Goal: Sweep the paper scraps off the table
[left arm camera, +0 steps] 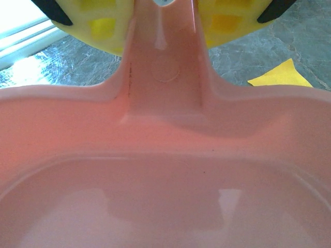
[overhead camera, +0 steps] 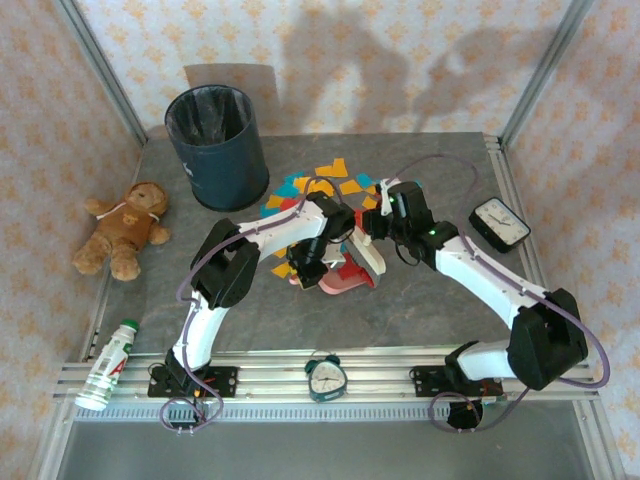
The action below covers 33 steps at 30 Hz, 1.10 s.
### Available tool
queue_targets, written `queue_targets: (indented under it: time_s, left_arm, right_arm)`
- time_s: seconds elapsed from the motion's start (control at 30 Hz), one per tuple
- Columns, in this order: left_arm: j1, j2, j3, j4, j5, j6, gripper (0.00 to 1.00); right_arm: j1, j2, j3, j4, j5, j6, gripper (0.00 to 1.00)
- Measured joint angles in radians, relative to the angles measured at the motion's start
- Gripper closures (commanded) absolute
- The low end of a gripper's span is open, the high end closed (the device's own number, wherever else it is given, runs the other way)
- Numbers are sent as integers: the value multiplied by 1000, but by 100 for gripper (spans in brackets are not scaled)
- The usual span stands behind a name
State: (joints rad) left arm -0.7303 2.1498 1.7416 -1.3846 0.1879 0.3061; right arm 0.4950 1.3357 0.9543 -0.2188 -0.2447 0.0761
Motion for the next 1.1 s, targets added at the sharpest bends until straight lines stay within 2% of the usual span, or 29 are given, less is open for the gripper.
queue_targets:
  time_s: [0.27, 0.8, 1.1]
  left_arm:
    - [-3, 0, -3, 0, 37, 11, 100]
    - [-34, -76, -95, 0, 48, 14, 100]
    - [-51, -87, -160, 4, 47, 6, 100]
  right_arm:
    - [0, 0, 12, -17, 6, 5, 100]
    - [0, -127, 10, -85, 308, 67, 100]
    - [0, -253, -85, -191, 453, 119, 100]
